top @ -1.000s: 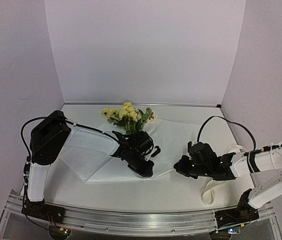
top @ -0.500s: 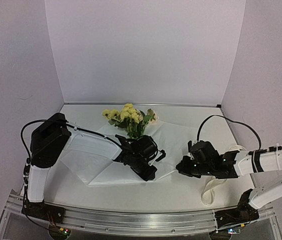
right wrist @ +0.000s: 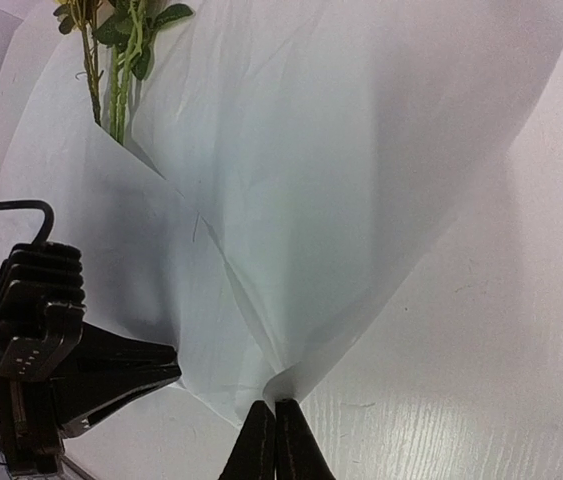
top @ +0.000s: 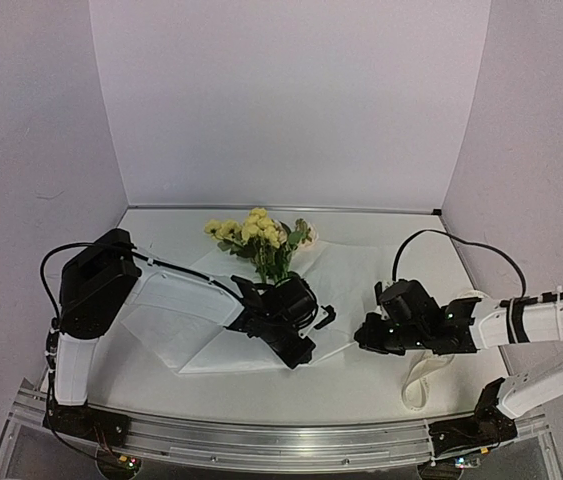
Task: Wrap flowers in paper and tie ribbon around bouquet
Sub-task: Fold the one-fourth-folded wrapping paper at the center of the board.
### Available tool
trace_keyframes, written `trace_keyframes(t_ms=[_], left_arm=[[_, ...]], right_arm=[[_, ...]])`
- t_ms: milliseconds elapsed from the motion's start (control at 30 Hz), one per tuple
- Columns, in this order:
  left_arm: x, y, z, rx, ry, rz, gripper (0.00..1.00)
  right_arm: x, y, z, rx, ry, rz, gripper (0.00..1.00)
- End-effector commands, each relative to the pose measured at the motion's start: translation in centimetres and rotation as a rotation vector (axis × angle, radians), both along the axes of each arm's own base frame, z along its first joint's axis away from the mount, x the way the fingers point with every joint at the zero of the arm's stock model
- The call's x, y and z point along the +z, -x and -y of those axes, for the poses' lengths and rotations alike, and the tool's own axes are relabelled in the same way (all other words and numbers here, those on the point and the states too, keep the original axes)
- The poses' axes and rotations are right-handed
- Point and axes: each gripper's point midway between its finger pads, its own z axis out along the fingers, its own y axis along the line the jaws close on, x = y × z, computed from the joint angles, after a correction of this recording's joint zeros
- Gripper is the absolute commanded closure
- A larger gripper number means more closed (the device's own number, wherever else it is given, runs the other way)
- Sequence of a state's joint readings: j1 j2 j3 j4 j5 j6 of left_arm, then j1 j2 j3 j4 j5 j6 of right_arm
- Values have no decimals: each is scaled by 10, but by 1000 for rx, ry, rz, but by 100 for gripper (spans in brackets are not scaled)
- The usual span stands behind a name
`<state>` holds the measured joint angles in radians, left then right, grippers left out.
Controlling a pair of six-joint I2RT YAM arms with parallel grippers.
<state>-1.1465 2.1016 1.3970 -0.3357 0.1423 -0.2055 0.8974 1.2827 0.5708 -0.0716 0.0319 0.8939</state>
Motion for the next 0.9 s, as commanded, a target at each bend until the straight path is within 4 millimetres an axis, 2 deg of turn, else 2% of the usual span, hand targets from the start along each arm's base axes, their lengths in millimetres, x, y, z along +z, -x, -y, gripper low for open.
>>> trace_keyframes(t_ms=[0,67,167,267,433,533,667,867], left_arm=[[52,-16,1,54,110,64,85],[71,-24,-4,102,162,53,80],[92,-30,-21,179,220,11,79],[98,-28,-48,245,239,-53,79],[82,-7,-102,329,192,-152,81],[70,7,-124,350,168,-214,85],[51,19,-137,358,125,-258,88],[22,9,-141,401,48,-241,92]], right_arm=[[19,-3,-1,33,18,34,100],[18,-1,1,39,31,31,100],[16,1,5,44,53,26,100],[16,2,8,50,74,26,100],[14,2,11,60,106,23,100],[14,3,12,70,123,23,100],[19,4,11,94,136,25,100],[32,6,4,166,145,39,100]])
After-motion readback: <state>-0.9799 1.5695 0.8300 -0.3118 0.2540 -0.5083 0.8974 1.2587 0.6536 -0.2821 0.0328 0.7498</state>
